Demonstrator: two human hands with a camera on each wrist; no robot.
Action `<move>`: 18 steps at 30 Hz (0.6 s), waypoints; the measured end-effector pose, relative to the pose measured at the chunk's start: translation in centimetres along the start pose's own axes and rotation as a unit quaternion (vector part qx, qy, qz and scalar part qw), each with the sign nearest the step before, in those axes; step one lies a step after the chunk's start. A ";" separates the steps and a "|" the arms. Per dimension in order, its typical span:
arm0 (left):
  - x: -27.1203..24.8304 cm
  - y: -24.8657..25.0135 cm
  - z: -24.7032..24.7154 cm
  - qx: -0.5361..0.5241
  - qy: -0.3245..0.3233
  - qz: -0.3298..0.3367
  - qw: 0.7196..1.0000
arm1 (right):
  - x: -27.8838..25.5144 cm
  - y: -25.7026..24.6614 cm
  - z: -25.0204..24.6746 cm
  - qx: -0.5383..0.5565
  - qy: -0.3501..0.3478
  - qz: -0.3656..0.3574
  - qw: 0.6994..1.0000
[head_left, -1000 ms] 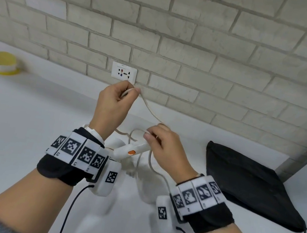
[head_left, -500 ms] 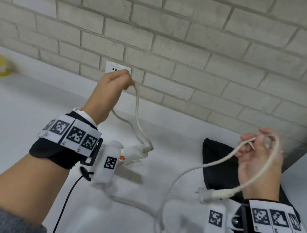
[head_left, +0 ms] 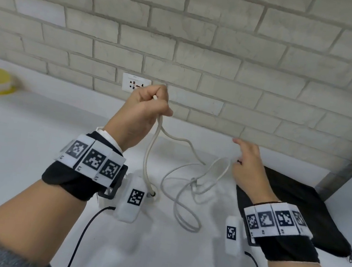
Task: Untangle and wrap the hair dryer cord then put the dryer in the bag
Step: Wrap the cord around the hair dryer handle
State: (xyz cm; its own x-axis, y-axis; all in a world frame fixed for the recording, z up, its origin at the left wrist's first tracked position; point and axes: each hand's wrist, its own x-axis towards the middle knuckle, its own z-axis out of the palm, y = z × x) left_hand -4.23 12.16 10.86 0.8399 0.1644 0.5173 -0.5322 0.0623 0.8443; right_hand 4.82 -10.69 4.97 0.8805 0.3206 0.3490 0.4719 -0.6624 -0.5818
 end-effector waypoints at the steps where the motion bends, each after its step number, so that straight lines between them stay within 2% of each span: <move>1: -0.2 0.0 0.4 -0.003 -0.015 -0.001 1.000 | -0.1 -1.2 0.1 -0.011 -0.013 -0.043 0.999; 3: -0.6 -0.2 1.3 -0.001 -0.047 -0.004 0.999 | -0.6 -4.2 0.2 0.096 -0.068 -0.104 0.988; 6: -1.0 -0.5 2.8 0.007 -0.109 -0.008 0.994 | -0.8 -7.4 0.6 0.322 -0.197 -0.121 0.918; 8: -1.2 -0.7 3.6 0.003 -0.136 -0.019 0.990 | -0.4 -7.9 0.5 0.394 -0.246 -0.114 0.878; 9: -1.2 -0.7 3.8 -0.001 -0.142 -0.025 0.990 | -0.2 -8.0 0.1 0.402 -0.259 -0.112 0.871; 12: -1.4 -0.6 4.0 0.046 -0.135 -0.026 0.989 | 0.4 -7.6 -0.5 0.376 -0.248 -0.081 0.889; 15: -2.3 -1.9 4.2 0.108 -0.087 -0.037 0.990 | 1.0 -6.7 -0.4 0.379 -0.200 -0.050 0.902; 17: -3.4 -3.3 4.4 0.128 -0.058 -0.069 0.988 | 1.4 -6.2 -0.6 0.406 -0.163 -0.041 0.898; 18: -4.1 -4.1 4.4 0.139 -0.078 -0.102 0.982 | 1.6 -5.9 -0.8 0.418 -0.147 -0.039 0.896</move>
State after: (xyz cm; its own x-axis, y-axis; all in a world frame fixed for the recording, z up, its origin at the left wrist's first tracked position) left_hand -5.00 6.89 5.93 0.9434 0.0231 0.3308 -0.3202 -0.1962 0.9268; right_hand 3.41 -6.79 9.59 0.7592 0.5893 0.2762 0.2929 0.0696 -0.9536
